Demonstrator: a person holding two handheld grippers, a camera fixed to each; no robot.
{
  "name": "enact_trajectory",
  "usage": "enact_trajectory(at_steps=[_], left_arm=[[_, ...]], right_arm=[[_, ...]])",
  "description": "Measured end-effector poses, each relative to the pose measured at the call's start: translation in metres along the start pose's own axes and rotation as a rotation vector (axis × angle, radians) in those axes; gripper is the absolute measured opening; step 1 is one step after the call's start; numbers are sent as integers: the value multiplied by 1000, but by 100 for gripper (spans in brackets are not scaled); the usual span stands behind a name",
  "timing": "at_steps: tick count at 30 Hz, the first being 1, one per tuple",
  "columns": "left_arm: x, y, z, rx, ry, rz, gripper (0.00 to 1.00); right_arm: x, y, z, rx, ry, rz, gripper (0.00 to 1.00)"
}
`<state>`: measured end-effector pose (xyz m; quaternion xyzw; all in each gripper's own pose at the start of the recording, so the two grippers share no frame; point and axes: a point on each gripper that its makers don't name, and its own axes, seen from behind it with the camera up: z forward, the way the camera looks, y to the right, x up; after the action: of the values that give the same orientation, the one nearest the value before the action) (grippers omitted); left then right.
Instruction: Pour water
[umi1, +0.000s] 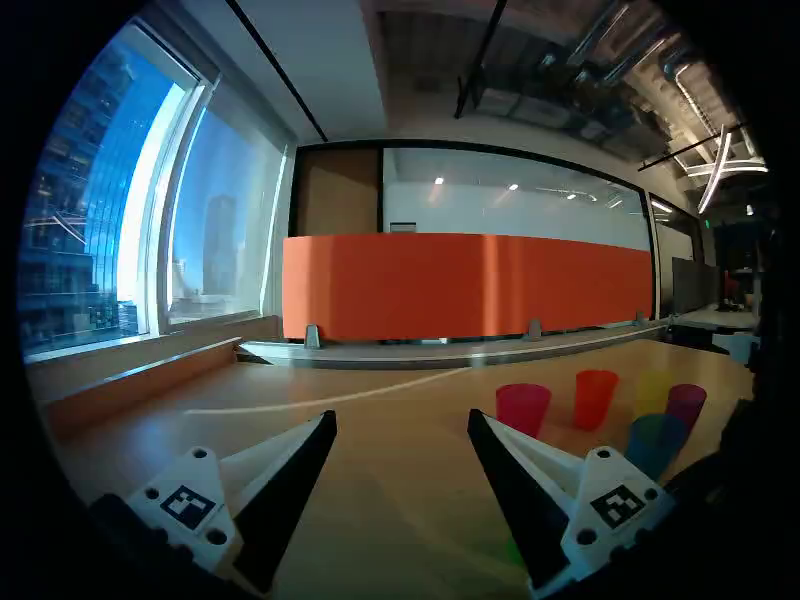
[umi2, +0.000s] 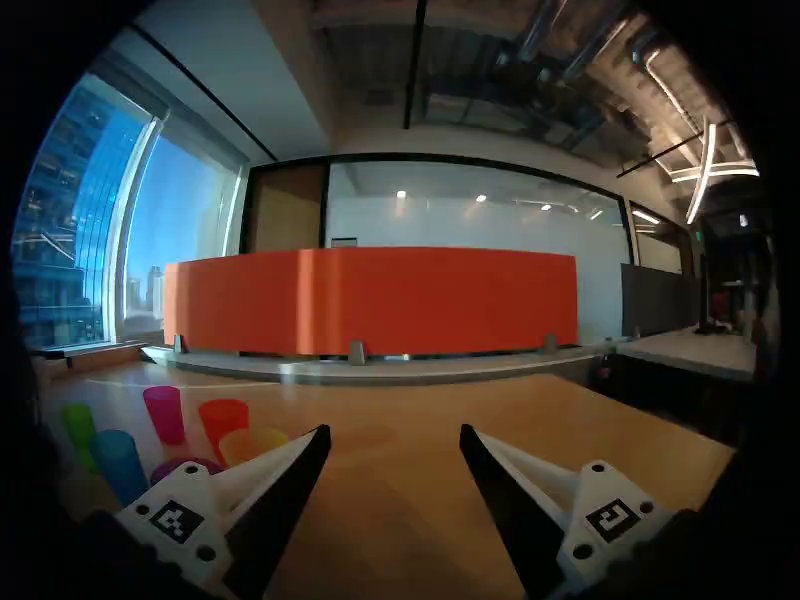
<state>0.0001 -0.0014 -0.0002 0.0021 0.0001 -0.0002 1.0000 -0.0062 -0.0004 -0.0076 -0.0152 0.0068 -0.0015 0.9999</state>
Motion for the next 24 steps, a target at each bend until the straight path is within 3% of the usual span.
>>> enact_trajectory(at_steps=[24], left_arm=[[0,-1,0,0,0,0,98]], right_arm=[[0,2,-1,-5,0,-4,100]])
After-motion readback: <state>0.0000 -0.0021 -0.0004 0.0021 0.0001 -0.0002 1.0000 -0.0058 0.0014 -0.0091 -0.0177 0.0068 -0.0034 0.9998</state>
